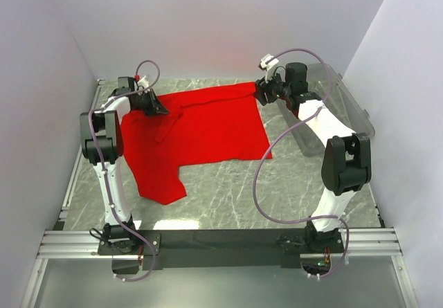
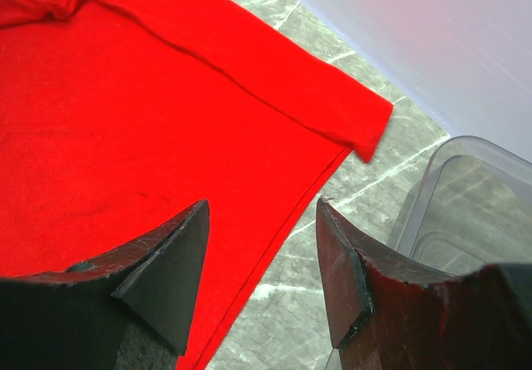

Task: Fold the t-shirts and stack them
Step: Fold the tshirt

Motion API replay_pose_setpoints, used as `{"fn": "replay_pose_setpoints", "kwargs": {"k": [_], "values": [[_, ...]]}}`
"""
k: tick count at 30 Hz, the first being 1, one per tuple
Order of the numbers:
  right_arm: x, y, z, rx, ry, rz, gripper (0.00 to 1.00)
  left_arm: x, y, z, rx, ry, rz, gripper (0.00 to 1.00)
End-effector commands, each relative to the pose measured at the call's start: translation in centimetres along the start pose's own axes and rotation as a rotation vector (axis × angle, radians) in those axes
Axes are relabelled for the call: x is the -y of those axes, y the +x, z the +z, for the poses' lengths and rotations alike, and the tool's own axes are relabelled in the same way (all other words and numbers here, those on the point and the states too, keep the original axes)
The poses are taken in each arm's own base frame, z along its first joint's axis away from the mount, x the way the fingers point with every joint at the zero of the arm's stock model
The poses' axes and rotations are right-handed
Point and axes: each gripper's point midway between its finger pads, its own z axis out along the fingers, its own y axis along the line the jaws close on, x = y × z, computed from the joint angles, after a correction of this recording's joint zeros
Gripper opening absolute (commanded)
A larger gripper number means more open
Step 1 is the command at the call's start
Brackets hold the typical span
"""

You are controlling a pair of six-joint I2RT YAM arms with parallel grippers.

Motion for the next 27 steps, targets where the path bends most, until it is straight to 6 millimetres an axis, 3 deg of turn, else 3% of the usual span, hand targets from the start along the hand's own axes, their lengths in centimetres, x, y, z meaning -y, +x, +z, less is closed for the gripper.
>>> {"fn": "replay_pose_setpoints", "kwargs": {"k": [1,10,14,15,22,24,25,26,27], "values": [[0.6,-2.9,-1.8,0.068,0.029,-0.035,0.61,3.4,-0.3,-1.7,0.013,0.105,0.082,0.01],[0.6,-3.1,-1.8,0.074,0.024,-0.032,0.61,6.7,2.8,-1.2,-0.062,0.209,0.082,0.01],[0.5,-3.1,-1.8,0.075,0.023,-0.033,0.61,8.0,2.9,-0.8,-0.059,0.224,0.076,0.03],[0.5,-3.1,-1.8,0.075,0.023,-0.033,0.61,9.3,3.6,0.0,-0.08,0.238,0.083,0.04],[0.6,-3.1,-1.9,0.076,0.028,-0.034,0.61,10.7,5.4,1.8,-0.131,0.231,0.062,0.09],[0.7,-3.0,-2.0,0.073,0.032,-0.035,0.61,10.9,6.0,1.9,-0.149,0.231,0.072,0.21],[0.6,-3.1,-2.0,0.075,0.031,-0.037,0.61,10.8,6.5,1.7,-0.165,0.225,0.067,0.32],[0.6,-3.2,-2.0,0.076,0.032,-0.039,0.61,10.7,6.7,1.6,-0.172,0.221,0.071,0.53],[0.7,-3.1,-2.0,0.076,0.033,-0.037,0.61,11.0,6.7,1.1,-0.169,0.222,0.1,0.55]]}}
